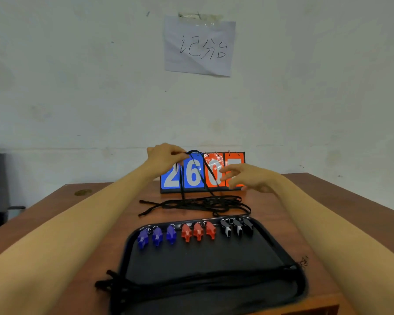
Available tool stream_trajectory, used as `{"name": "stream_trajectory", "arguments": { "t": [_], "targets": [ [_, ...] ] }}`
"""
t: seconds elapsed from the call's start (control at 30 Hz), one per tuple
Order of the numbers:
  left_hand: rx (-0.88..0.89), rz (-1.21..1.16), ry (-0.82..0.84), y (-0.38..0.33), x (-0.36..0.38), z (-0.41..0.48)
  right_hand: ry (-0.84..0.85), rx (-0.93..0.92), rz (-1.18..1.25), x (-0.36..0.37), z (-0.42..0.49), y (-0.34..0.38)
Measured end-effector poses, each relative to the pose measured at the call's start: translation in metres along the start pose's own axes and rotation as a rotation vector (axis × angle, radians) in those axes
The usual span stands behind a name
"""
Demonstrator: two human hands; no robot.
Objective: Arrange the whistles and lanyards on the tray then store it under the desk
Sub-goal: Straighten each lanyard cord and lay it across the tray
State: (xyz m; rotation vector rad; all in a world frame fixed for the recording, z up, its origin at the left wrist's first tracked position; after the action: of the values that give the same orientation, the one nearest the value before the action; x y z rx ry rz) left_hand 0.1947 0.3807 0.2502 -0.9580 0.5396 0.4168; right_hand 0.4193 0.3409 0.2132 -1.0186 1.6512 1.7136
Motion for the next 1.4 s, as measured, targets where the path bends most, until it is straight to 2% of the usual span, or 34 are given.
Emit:
{"name": "stream_trajectory", "arguments": {
  "t": [0.13,0.2,0.27,0.4,0.6,0.7,0.8,0.9,1.13,1.4],
  "targets": [
    [0.068,-0.221,0.095,-0.027,-0.017,-0.007,-0.282,-0.084,0.233,-0.016,-0.006,0.021],
    [0.100,-0.304,0.117,-0.040,-0.024,-0.012,-0.340,-0.113,0.228,-0.019,-0.011,0.030],
    [0.097,-0.367,0.143,-0.053,-0.031,-0.018,-0.323,-0.164,0.130,-0.017,-0.016,0.042],
    [0.161,-0.341,0.233,-0.070,-0.044,-0.030,-0.208,-0.180,-0.013,-0.002,-0.026,0.066],
    [0.210,-0.328,0.247,-0.093,-0.071,-0.049,-0.218,-0.245,0.061,0.012,-0.040,0.094],
    [0.202,-0.236,0.202,-0.091,-0.089,-0.058,-0.249,-0.234,-0.048,0.010,-0.052,0.092],
    [0.194,0.093,0.170,-0.082,-0.102,-0.068,-0.265,-0.224,-0.184,0.003,-0.068,0.080],
    [0.170,0.366,0.205,-0.071,-0.104,-0.082,-0.296,-0.202,-0.317,-0.004,-0.089,0.064],
    [0.122,0.318,0.217,-0.037,-0.089,-0.122,-0.325,-0.203,-0.489,0.007,-0.140,0.039],
    [0.054,0.387,0.286,0.008,-0.060,-0.168,-0.288,-0.139,-0.625,0.028,-0.171,0.004]
  ]
}}
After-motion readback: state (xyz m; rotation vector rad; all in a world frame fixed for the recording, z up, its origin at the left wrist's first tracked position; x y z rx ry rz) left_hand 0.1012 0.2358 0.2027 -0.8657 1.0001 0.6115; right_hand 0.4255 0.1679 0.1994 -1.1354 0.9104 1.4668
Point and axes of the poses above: each hand's wrist, its own z-axis towards the middle knuckle, its own x-axis out of the palm, y = z × x, the point moved 3 cm from there along z, towards the middle knuckle, and after that the axes turned 14 degrees about -z, right-handed, at the moved point
